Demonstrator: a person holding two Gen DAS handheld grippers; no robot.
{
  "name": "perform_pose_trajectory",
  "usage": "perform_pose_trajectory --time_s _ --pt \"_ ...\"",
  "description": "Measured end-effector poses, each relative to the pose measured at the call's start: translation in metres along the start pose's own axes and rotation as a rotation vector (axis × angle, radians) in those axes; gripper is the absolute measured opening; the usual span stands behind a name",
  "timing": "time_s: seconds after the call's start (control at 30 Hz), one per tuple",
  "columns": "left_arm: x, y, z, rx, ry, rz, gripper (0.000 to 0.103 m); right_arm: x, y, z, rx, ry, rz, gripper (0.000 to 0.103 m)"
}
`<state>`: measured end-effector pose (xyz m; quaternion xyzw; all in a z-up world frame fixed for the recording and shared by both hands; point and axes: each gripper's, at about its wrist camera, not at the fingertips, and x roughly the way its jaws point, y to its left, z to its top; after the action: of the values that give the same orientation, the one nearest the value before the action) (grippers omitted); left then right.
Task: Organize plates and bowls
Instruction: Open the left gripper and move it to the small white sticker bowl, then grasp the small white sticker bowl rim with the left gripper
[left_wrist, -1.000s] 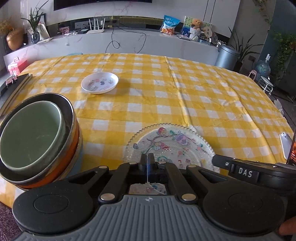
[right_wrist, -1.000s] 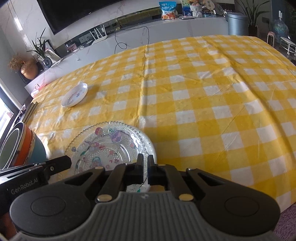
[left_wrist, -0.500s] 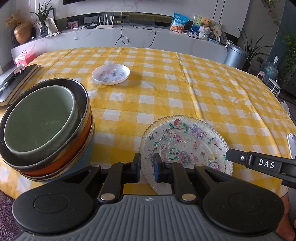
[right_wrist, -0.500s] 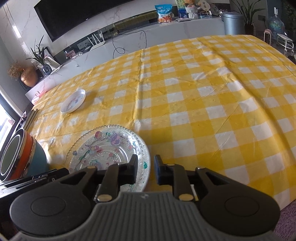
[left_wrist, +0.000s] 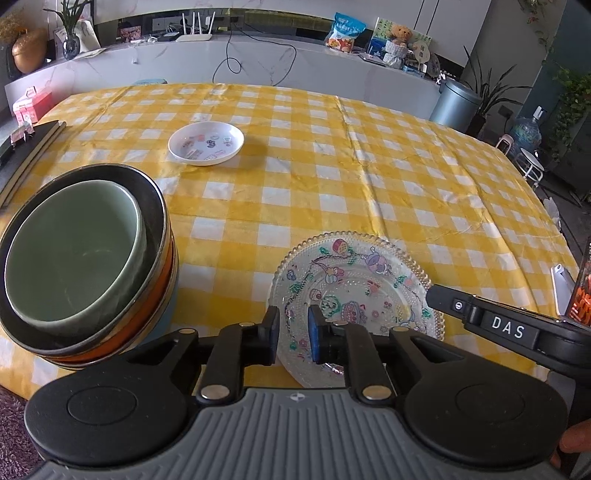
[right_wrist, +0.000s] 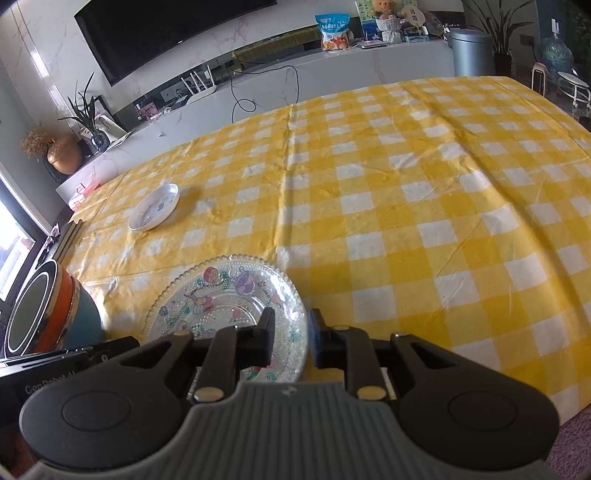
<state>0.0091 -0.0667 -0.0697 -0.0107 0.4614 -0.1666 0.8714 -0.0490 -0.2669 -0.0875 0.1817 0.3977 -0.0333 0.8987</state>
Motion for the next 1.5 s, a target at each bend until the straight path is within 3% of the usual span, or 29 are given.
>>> perform_pose_trajectory --time_s 0.13,0.43,0.73,1.0,1.2,1.5 --pt "-0.007 0.004 0.013 0.013 0.019 -0.029 0.022 0.0 0.012 0.007 -0.053 -0.011 -0.004 0.038" --pt "-0.026 0.037 0.069 0.066 0.009 -0.067 0.028 0.02 0.041 0.034 -0.098 0.009 0.056 0.042" --pt "-0.014 0.074 0.126 0.163 0.053 0.009 0.029 0.057 0.08 0.062 -0.121 0.05 0.106 0.044" --pt "0.023 0.093 0.153 0.249 0.1 0.032 0.029 0.101 0.114 0.09 -0.15 0.091 0.11 0.045" --pt "0.064 0.114 0.174 0.243 0.144 0.01 0.029 0.135 0.129 0.107 -0.146 0.114 0.091 0.049" --pt "0.119 0.135 0.19 0.246 0.175 -0.001 0.029 0.179 0.142 0.126 -0.115 0.119 0.075 0.039"
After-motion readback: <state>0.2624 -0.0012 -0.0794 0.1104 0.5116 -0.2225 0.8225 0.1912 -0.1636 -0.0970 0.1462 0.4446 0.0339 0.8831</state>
